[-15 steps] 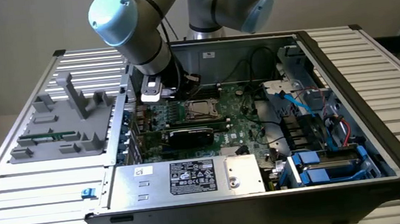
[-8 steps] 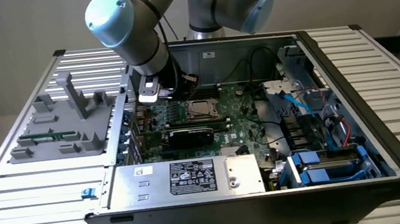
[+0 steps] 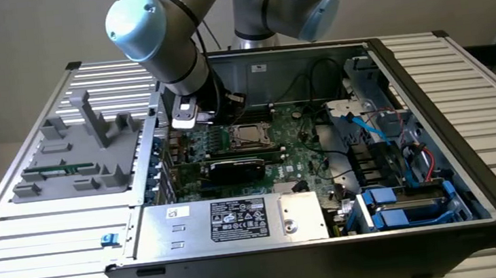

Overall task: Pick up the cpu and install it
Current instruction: 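Install the first cpu locking lever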

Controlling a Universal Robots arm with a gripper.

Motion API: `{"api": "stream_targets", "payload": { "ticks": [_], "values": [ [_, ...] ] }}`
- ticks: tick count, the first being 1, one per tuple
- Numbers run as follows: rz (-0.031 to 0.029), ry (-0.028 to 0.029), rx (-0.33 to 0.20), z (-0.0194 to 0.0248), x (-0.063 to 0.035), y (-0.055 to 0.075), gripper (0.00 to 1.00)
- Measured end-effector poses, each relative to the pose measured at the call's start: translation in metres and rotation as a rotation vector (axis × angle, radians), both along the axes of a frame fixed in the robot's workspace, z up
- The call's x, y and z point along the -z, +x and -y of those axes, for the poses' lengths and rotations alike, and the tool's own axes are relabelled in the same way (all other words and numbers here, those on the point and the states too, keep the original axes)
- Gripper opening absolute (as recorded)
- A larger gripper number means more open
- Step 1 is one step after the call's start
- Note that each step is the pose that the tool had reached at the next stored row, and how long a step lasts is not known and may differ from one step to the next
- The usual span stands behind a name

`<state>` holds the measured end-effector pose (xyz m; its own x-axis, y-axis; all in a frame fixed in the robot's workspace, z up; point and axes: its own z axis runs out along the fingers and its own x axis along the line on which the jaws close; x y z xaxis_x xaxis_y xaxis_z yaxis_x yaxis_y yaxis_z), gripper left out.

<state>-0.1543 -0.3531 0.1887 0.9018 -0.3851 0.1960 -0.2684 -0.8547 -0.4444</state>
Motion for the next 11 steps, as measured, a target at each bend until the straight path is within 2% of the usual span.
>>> {"api": "stream_targets", "payload": {
  "ticks": [6,11],
  "values": [
    [0.0022,0.0039,0.009,-0.0001,0.0012,0.0013,0.11],
    [0.0029,0.0041,0.021,-0.0001,0.0025,0.0039,0.11]
  ]
}}
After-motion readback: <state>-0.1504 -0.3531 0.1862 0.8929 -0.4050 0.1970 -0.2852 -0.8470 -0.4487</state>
